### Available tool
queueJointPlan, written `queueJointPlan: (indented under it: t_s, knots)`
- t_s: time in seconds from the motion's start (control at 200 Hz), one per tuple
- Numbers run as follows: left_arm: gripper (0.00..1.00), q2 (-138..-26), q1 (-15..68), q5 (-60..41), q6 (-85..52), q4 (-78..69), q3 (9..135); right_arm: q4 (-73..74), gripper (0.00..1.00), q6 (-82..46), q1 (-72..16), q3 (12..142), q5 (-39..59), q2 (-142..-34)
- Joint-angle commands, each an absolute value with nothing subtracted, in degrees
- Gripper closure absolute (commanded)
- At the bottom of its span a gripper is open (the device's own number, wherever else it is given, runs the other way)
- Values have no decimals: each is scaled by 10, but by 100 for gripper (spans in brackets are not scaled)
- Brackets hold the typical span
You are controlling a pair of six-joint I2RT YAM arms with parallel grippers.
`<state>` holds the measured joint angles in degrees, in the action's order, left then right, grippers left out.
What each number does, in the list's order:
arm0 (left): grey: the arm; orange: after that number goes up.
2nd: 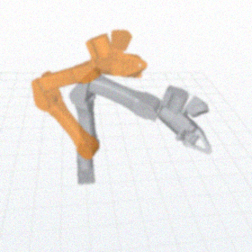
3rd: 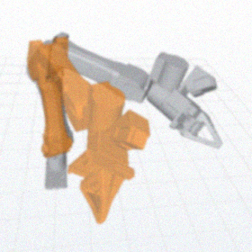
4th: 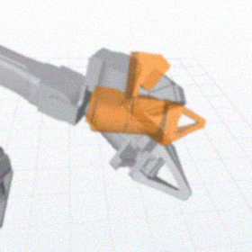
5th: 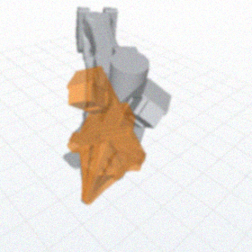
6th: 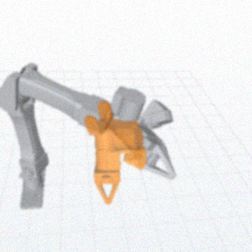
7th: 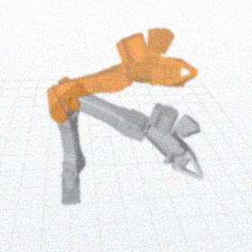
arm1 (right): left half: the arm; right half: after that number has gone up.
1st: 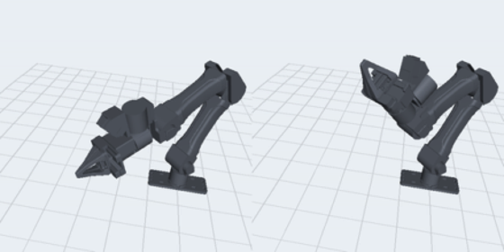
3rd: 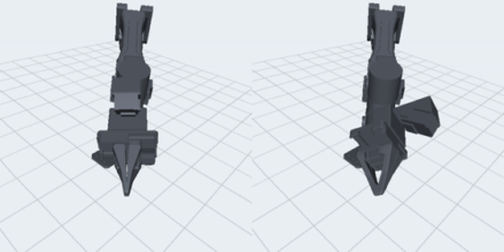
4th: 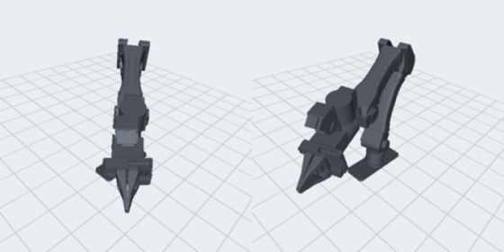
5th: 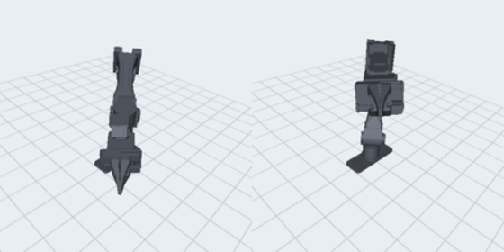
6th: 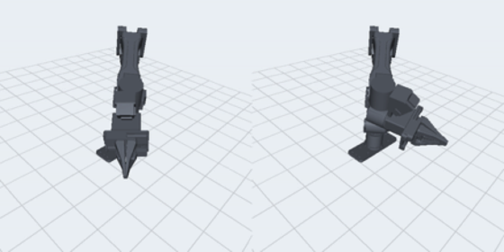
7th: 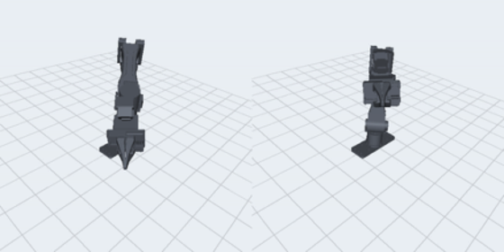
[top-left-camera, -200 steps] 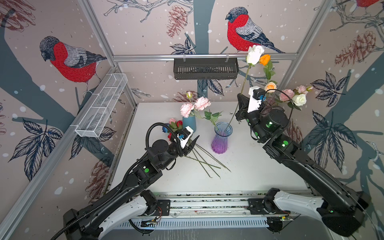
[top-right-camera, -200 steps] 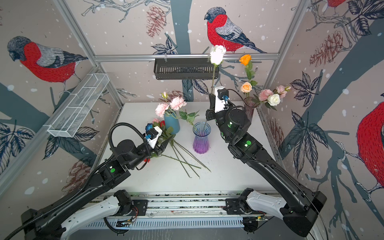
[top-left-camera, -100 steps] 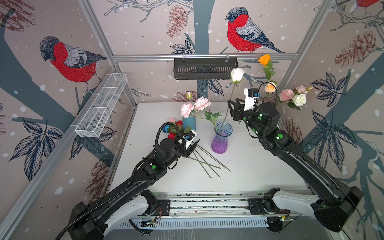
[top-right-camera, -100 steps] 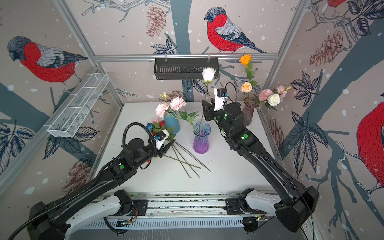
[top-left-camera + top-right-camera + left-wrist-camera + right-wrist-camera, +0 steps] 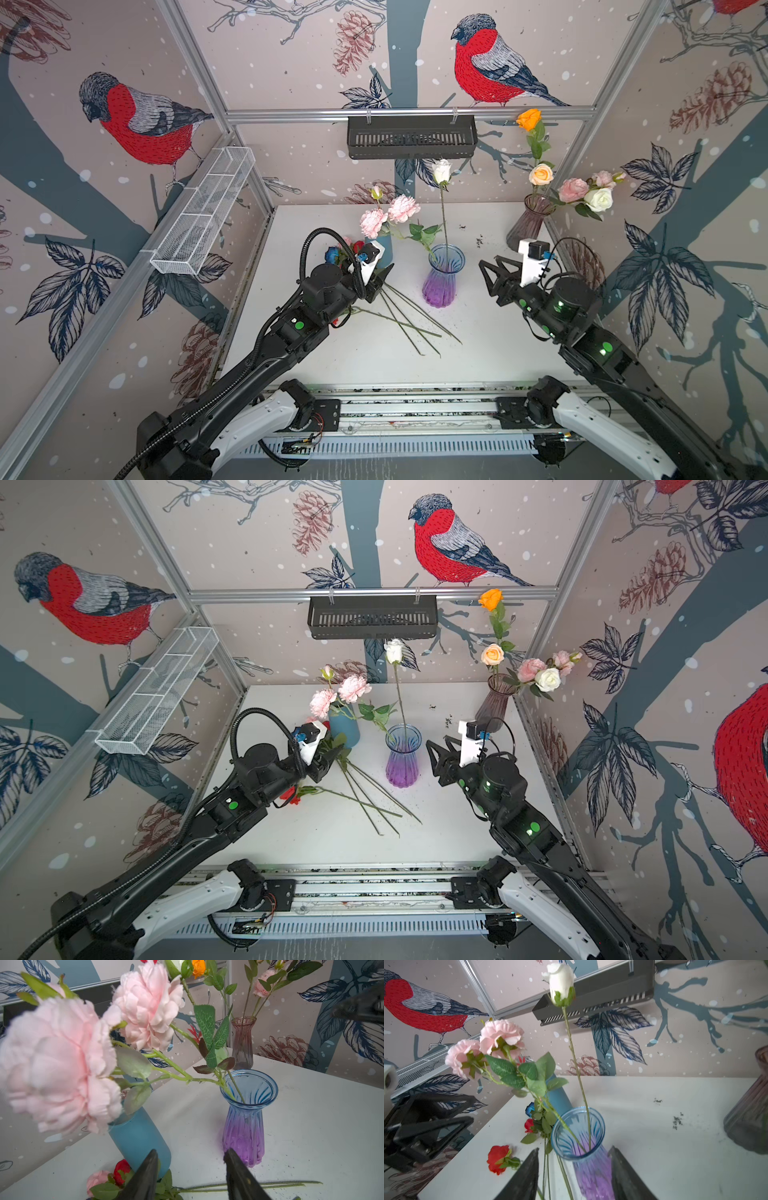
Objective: Arrange the flowers into the vase
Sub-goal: 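Lower the white rose into the blue-purple vase and open the right gripper, then move the right gripper to the bunch and grasp a red rose stem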
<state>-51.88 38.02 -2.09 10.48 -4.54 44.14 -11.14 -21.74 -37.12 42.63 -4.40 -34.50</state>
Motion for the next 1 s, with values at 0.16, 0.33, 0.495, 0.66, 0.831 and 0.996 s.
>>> queueJointPlan:
  t_s: [0.16, 0.33, 0.495, 0.66, 0.831, 0.996]
  knots:
    - [49, -553, 327, 9, 49, -57, 447, -151, 49, -290, -457, 316, -65, -291]
    - [48, -622, 271, -34, 11, -51, 467, -133, 49, -281, -485, 291, -57, -338]
    - [48, -673, 211, -93, -38, -56, 478, -107, 45, -242, -486, 259, -44, -381]
    - [48, -715, 207, -140, -141, -64, 481, -79, 44, -227, -488, 222, -1, -400]
    - [51, -692, 207, -173, -275, -138, 394, -73, 44, -231, -490, 207, 1, -390]
    - [57, -690, 207, -174, -338, -210, 315, -55, 44, -230, -495, 190, 6, -365]
